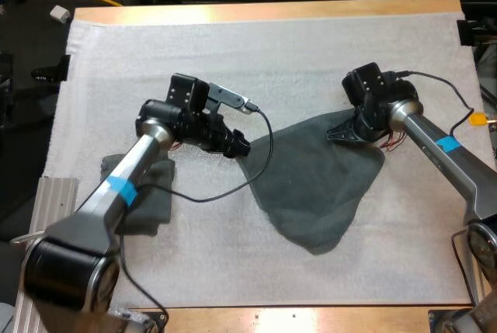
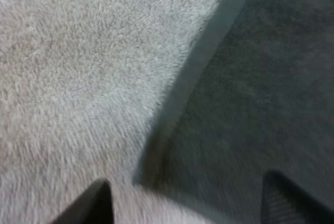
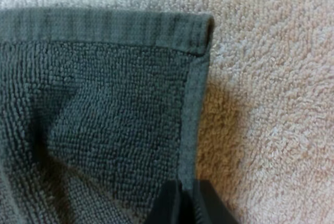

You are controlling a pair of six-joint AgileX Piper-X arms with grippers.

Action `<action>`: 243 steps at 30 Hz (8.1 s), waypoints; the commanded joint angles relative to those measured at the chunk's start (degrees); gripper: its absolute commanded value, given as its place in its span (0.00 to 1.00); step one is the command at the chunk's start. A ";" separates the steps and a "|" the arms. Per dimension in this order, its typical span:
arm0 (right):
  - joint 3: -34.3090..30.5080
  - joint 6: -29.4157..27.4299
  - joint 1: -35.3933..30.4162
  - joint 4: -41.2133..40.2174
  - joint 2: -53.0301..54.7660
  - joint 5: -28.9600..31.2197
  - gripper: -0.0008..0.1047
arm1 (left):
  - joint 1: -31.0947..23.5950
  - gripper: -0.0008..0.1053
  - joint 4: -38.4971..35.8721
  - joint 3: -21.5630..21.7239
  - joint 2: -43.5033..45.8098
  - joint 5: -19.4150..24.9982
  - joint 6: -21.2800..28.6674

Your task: Pick towel from pile, fold and stack

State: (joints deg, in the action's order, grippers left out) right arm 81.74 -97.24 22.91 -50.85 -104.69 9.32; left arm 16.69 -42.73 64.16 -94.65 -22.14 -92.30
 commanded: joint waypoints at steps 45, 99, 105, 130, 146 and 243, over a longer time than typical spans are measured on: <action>0.17 1.91 -0.39 -1.40 2.45 -2.65 0.01 | 3.26 0.01 -6.09 8.78 -6.25 6.67 0.83; -3.51 9.21 26.66 -24.82 40.42 -2.88 0.01 | 3.76 0.35 -37.39 9.71 40.48 5.62 -2.06; -13.02 12.24 29.60 -20.66 41.36 -4.78 0.01 | 3.91 0.36 -37.75 5.40 44.65 5.10 -2.34; -30.84 24.14 31.65 3.18 36.64 -6.52 0.42 | 3.97 0.42 -39.51 -0.92 53.17 3.52 -5.09; -33.15 30.70 32.19 13.04 20.98 -5.78 0.24 | 3.92 0.43 -39.85 -0.82 52.80 2.40 -5.27; -33.23 31.08 41.79 3.32 32.74 3.69 0.04 | 4.01 0.45 -39.88 -1.25 52.65 -0.67 -4.62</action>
State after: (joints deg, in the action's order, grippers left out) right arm 48.32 -66.31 64.85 -47.52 -72.26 11.99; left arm 20.60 -82.63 62.91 -41.96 -22.33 -96.80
